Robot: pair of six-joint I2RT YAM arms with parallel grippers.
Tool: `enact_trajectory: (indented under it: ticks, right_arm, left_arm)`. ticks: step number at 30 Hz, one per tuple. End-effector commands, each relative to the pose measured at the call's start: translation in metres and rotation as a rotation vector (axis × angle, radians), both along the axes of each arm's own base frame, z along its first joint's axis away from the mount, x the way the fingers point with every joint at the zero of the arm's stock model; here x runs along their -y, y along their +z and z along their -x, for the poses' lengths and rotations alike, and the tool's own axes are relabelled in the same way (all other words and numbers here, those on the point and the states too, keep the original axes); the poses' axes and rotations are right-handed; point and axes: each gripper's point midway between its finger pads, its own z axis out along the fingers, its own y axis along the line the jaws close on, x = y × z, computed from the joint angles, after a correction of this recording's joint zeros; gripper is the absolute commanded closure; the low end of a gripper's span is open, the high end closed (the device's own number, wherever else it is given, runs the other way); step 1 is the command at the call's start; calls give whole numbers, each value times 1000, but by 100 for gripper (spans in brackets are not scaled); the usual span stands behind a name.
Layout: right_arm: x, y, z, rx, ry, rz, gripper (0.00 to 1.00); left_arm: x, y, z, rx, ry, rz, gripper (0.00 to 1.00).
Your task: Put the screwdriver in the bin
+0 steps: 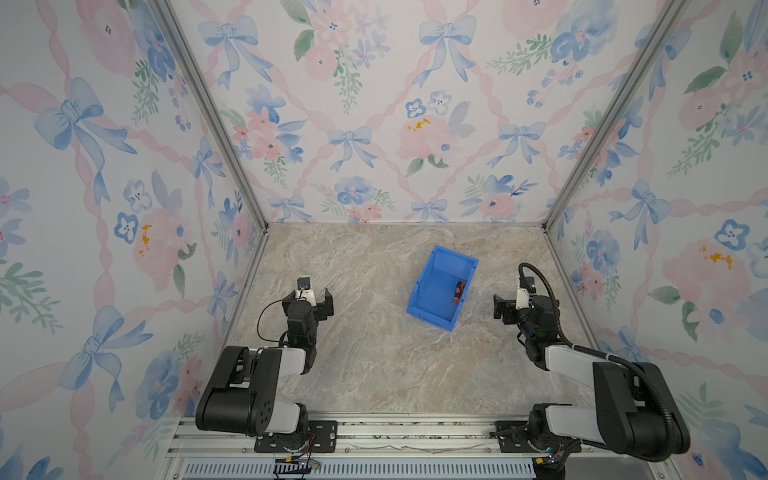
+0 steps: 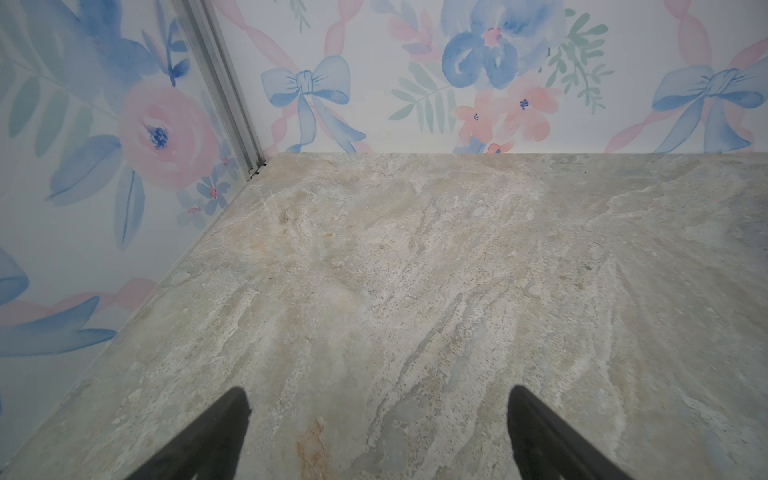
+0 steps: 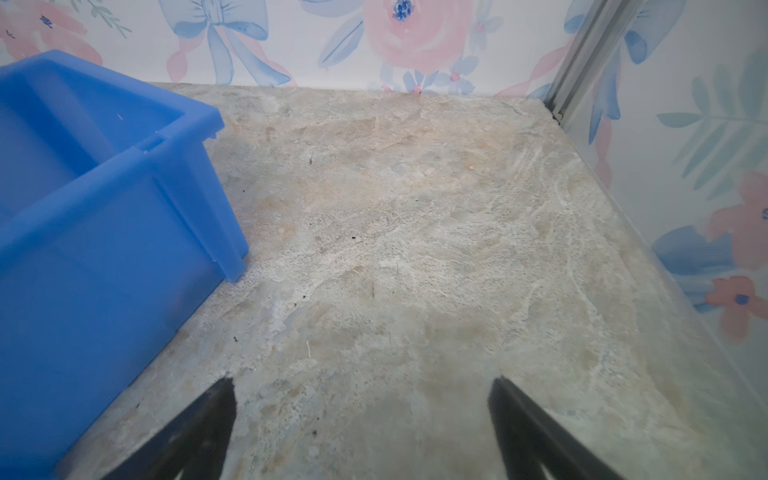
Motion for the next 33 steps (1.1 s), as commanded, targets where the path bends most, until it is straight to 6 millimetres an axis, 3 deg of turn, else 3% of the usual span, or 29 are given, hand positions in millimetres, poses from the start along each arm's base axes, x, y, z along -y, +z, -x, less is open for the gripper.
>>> enact_trajectory:
  ticks: [1, 3, 4, 7, 12, 33]
  right_arm:
    - [-10, 22, -15, 159, 83, -81, 3]
    - [-3, 8, -17, 179, 50, -100, 3]
    - [-1, 12, -22, 197, 48, -127, 3]
    - [-10, 0, -29, 74, 55, -55, 3]
    - [-2, -1, -32, 64, -32, -10, 3]
    - [-3, 0, -33, 68, -32, -6, 3]
  left_arm:
    - [2, 1, -9, 28, -26, -10, 2]
    - [4, 0, -10, 30, -41, -7, 3]
    - [3, -1, -9, 29, -42, 0, 2]
    - [4, -4, -9, 30, -62, 8, 3]
    - [4, -3, -7, 43, -67, 9, 3]
    - [7, -4, -8, 45, -80, 8, 2]
